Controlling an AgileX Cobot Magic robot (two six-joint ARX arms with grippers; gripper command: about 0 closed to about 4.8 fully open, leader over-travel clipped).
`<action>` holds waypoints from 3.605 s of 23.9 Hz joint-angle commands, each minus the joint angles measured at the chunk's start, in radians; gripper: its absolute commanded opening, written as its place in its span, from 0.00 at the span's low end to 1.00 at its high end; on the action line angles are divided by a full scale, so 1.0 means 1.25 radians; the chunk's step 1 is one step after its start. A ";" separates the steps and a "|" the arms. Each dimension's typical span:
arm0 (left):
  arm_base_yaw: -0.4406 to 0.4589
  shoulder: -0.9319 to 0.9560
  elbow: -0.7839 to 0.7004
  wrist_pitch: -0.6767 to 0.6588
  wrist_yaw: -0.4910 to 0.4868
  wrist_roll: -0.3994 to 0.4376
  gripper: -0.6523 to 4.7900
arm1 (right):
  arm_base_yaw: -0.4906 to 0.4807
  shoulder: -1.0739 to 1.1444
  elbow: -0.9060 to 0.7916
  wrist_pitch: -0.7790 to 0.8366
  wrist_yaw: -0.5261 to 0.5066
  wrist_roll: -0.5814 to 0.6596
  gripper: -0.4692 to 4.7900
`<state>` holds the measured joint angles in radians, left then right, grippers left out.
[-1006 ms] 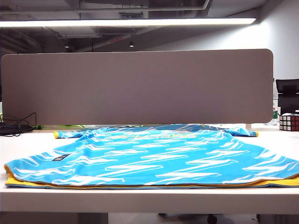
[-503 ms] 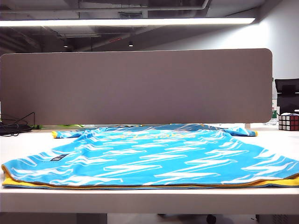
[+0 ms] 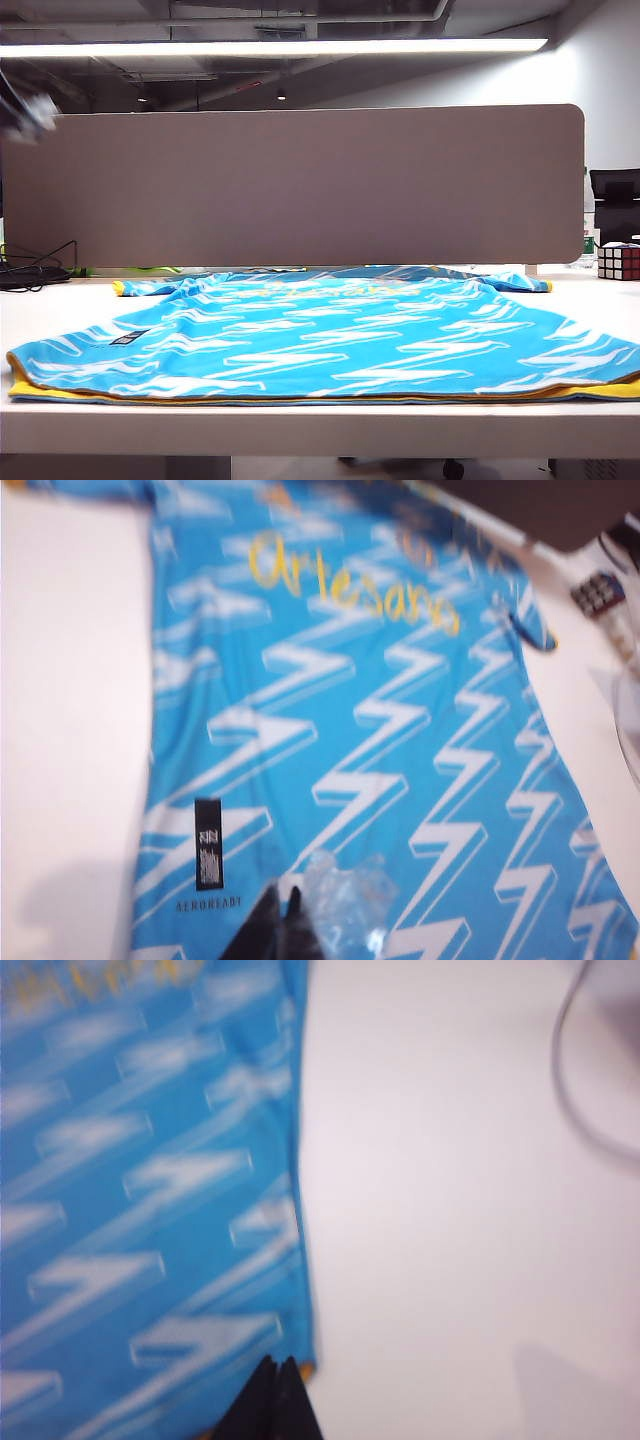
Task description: Fold the bottom side of the soccer jersey horizontally towards the center, about one-third of the way, then fold the sleeve back towards the center, creating a straight line along the edge of the the soccer jersey, and finally fold the bottom of the soccer jersey up towards the top, creating a neat rectangle.
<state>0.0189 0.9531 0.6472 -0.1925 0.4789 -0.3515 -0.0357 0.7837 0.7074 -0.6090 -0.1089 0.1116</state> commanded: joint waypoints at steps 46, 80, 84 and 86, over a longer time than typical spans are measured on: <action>-0.060 0.555 0.017 -0.165 0.090 0.260 0.65 | -0.032 0.623 -0.017 0.055 -0.397 -0.033 0.85; -0.073 -0.382 0.019 -0.683 0.178 0.088 0.11 | 0.067 -0.345 -0.014 -0.438 -0.403 0.231 0.08; -0.073 -0.382 0.019 -0.631 0.163 0.071 0.11 | 0.066 -0.360 -0.014 -0.381 -0.388 0.246 0.08; -0.073 -0.360 0.019 -0.548 0.139 0.066 0.11 | 0.066 -0.327 -0.014 -0.292 -0.357 0.246 0.08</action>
<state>-0.0746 0.4786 0.6682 -1.0016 0.6846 -0.2611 0.0471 0.3416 0.6872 -1.1088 -0.5953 0.4137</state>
